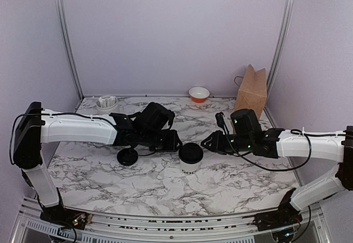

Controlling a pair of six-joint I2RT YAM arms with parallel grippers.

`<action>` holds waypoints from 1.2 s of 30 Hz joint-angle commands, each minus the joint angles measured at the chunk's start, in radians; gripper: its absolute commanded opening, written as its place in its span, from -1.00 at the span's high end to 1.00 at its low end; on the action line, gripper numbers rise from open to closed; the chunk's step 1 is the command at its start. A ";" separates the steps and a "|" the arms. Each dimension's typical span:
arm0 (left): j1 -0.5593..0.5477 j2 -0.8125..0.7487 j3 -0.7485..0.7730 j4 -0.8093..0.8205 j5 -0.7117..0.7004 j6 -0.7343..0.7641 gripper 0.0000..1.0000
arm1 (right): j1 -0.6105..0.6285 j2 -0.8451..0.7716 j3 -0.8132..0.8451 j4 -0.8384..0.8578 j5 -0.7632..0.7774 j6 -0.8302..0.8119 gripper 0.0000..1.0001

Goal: Pack the takeout coffee

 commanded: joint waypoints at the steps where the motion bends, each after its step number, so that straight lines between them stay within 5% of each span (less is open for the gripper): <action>1: -0.003 -0.019 0.048 -0.064 -0.023 0.037 0.46 | 0.008 -0.016 0.057 -0.051 0.049 -0.033 0.50; 8: -0.003 -0.055 0.031 -0.062 -0.010 0.035 0.46 | 0.003 -0.019 0.092 -0.068 0.009 -0.094 0.50; 15: -0.006 -0.093 -0.002 -0.020 0.017 0.035 0.51 | 0.016 0.011 0.090 0.100 -0.208 -0.058 1.00; 29: 0.003 -0.115 -0.037 0.013 0.037 0.018 0.58 | 0.023 0.189 -0.195 0.666 -0.353 0.240 1.00; 36: 0.004 -0.127 -0.038 0.037 0.065 0.015 0.63 | 0.023 0.172 -0.182 0.629 -0.342 0.233 1.00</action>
